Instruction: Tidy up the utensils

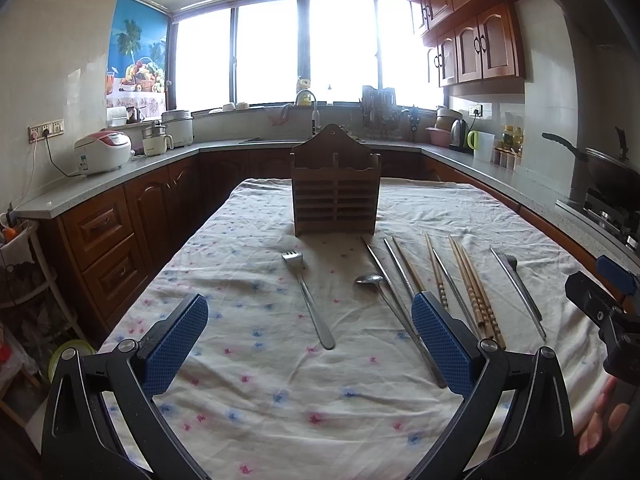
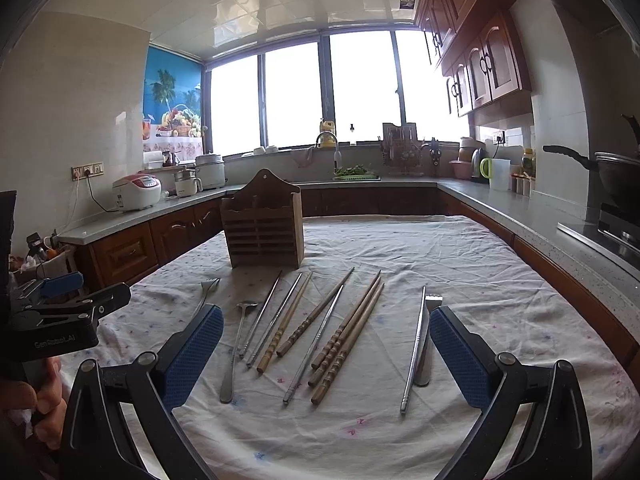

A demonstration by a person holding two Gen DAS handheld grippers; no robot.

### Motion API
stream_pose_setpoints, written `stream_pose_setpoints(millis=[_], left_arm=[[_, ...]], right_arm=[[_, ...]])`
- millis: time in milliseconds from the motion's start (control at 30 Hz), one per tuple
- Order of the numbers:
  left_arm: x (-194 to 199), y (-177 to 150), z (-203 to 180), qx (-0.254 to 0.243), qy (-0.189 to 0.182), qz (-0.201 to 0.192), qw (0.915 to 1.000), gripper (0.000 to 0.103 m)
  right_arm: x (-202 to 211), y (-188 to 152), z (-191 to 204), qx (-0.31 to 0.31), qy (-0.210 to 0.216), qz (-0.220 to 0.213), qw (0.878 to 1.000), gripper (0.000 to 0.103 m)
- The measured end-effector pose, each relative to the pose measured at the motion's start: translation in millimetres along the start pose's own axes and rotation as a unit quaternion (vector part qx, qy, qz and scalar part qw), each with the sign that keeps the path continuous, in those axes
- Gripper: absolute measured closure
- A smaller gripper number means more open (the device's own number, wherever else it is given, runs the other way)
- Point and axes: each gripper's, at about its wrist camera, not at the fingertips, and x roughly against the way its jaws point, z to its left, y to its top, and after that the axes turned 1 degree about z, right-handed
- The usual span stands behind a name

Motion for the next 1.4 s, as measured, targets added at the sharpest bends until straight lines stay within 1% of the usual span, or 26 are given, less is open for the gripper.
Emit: stream_pose_setpoints(millis=[533,1400], left_arm=[[0.5,1.8,-4.0,-0.005,-0.002,-0.003,1.0,0.0],[-0.3,1.8,-6.8,-0.006,-0.004,-0.001,1.0,0.0]], right_arm=[[4.9,1.8,-1.1,-0.004,0.01,-0.015,1.0,0.0],[7.6,1.2,0.1,-0.009,0.018,-0.018,1.0,0.0]])
